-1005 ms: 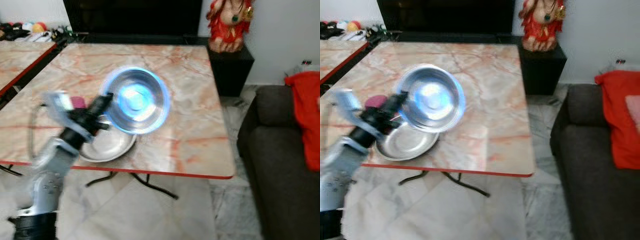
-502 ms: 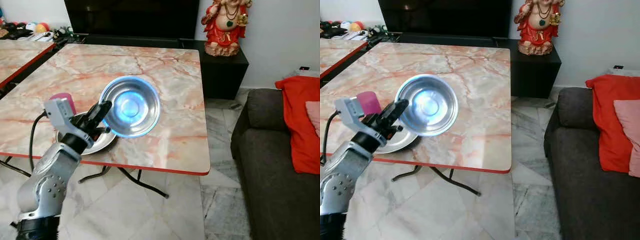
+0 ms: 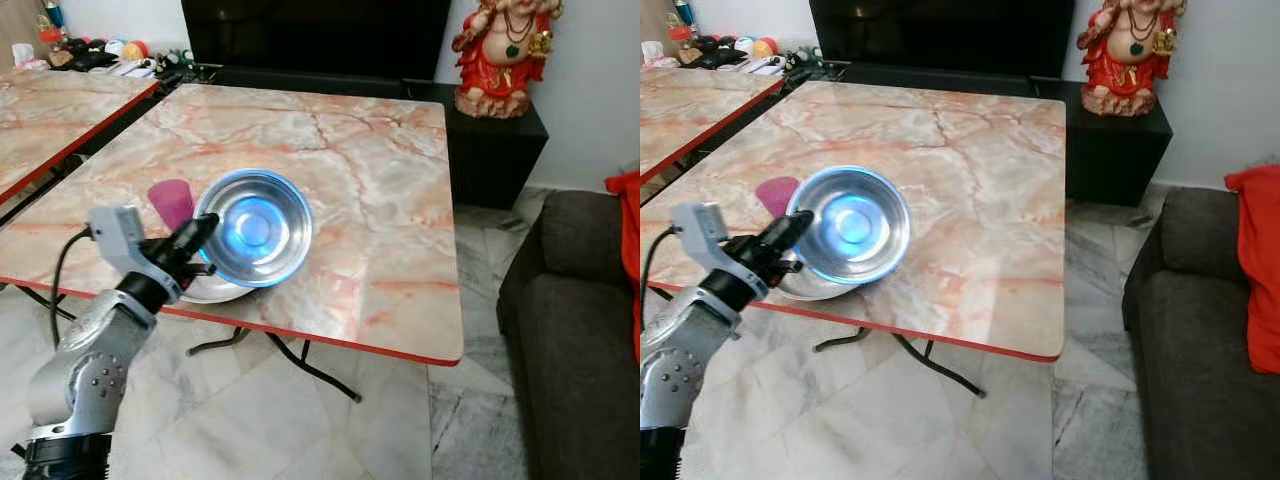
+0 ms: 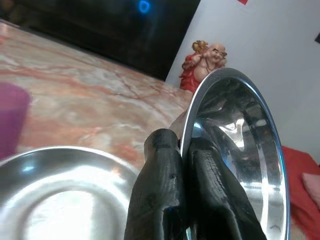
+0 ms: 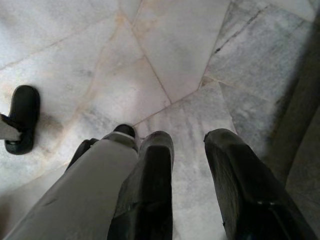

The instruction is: Setting the table

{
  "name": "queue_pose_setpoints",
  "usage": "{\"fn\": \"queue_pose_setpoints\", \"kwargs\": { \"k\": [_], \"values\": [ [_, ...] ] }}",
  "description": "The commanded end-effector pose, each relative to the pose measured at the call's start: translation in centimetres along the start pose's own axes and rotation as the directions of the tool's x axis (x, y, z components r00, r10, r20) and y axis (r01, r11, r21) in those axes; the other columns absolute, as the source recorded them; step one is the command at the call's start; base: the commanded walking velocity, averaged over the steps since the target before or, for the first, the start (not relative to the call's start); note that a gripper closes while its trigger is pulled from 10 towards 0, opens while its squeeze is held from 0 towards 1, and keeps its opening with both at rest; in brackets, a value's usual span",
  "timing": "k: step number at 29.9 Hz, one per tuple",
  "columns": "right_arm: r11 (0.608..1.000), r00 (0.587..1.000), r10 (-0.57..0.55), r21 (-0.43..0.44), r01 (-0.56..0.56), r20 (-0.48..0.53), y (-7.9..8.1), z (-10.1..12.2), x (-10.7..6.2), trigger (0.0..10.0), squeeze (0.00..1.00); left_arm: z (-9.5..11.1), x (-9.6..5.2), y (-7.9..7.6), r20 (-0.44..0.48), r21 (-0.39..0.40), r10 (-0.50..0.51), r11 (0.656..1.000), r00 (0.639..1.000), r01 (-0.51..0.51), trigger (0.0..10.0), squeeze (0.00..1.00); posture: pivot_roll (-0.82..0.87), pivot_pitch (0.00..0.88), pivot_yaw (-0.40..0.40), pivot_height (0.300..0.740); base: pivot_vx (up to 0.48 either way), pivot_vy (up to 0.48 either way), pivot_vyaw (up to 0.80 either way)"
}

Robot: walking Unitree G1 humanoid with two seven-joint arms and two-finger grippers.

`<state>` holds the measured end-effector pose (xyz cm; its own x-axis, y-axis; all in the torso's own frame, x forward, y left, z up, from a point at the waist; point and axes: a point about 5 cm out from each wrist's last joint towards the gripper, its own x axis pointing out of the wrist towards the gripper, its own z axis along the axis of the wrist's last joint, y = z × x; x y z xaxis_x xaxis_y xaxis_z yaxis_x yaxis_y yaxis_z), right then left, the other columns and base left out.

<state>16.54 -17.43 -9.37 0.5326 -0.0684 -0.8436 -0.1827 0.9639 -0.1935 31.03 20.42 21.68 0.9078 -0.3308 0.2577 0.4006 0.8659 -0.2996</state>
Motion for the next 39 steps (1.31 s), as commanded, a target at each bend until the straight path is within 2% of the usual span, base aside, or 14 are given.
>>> {"fn": "queue_pose_setpoints", "kwargs": {
  "k": [1,12,21,28,30,39],
  "values": [
    [1.0,1.0,0.018,0.021,-0.018,-0.01,0.74,-0.28,-0.07,10.0,0.0,0.29,-0.34,0.49,0.006,0.034,0.016,0.999,1.0,-0.016,10.0,0.0,0.05,0.112,0.008,0.74,0.0,0.0,0.0],
    [1.0,1.0,0.021,0.016,-0.021,-0.008,0.73,-0.22,-0.06,10.0,0.0,0.37,0.04,0.44,0.011,0.042,0.014,0.999,1.0,-0.014,10.0,0.0,0.06,0.097,0.008,0.74,0.0,0.0,0.0],
    [1.0,1.0,0.023,0.006,-0.023,-0.007,0.73,-0.13,-0.04,10.0,0.0,0.24,-0.07,1.19,0.016,0.041,0.077,0.996,0.997,-0.078,10.0,0.0,0.06,0.108,0.007,0.74,0.0,0.0,0.0],
    [1.0,1.0,0.026,0.004,-0.026,-0.005,0.77,-0.12,-0.04,10.0,0.0,0.5,0.0,1.18,0.029,0.037,0.078,0.996,0.997,-0.079,10.0,0.0,0.06,0.119,0.008,0.74,0.141,0.0,0.8],
    [0.999,1.0,0.025,0.028,-0.024,-0.008,0.79,-0.2,-0.06,10.0,0.0,0.48,-0.01,1.17,0.028,0.037,0.078,0.996,0.997,-0.079,10.0,0.0,0.06,0.119,0.007,0.74,0.0,0.0,0.0],
    [1.0,1.0,0.025,0.011,-0.025,-0.015,0.77,-0.23,-0.05,10.0,0.0,0.48,0.12,0.91,0.019,0.034,0.047,0.998,0.999,-0.048,10.0,0.0,0.06,0.12,0.007,0.74,0.107,0.0,0.0]
  ]
}}
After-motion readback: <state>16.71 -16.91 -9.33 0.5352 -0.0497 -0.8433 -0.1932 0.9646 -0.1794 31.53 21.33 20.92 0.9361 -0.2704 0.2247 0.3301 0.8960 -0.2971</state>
